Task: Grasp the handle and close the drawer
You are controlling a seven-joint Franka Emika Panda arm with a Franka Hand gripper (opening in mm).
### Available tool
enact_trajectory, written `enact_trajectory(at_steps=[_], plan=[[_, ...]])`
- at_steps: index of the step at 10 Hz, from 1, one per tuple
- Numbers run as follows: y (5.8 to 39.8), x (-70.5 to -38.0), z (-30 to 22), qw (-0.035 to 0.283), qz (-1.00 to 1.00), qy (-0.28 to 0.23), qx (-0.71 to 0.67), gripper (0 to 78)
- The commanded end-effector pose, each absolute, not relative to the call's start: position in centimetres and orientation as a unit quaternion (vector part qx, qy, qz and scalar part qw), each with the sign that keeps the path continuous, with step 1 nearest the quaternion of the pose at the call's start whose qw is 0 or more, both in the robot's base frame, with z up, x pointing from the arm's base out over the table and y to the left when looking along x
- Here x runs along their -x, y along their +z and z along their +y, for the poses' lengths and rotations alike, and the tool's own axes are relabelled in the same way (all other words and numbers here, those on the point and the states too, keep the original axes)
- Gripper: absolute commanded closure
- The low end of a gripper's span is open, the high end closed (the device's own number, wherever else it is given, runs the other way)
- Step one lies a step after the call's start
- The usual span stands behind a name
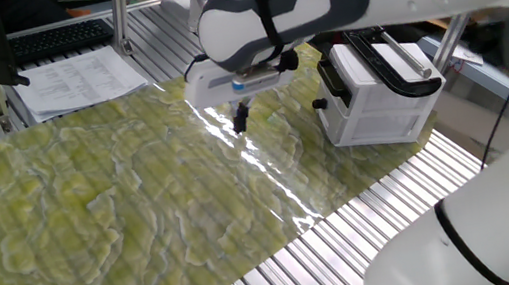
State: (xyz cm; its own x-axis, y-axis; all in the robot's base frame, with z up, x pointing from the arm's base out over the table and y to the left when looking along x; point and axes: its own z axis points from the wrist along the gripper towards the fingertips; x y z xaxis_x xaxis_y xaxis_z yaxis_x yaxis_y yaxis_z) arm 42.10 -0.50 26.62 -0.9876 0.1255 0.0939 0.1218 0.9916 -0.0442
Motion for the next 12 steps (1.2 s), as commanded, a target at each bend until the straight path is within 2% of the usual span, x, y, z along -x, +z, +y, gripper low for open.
enact_trajectory(at_steps=[1,5,12], plan=[[30.6,-39.1,7.8,0.002,-0.999,-0.047,-0.015,76.4],[29.6,-42.9,6.5,0.007,-0.999,-0.038,-0.013,76.4],[28.1,-45.0,4.2,0.013,-1.0,0.001,0.002,76.4]])
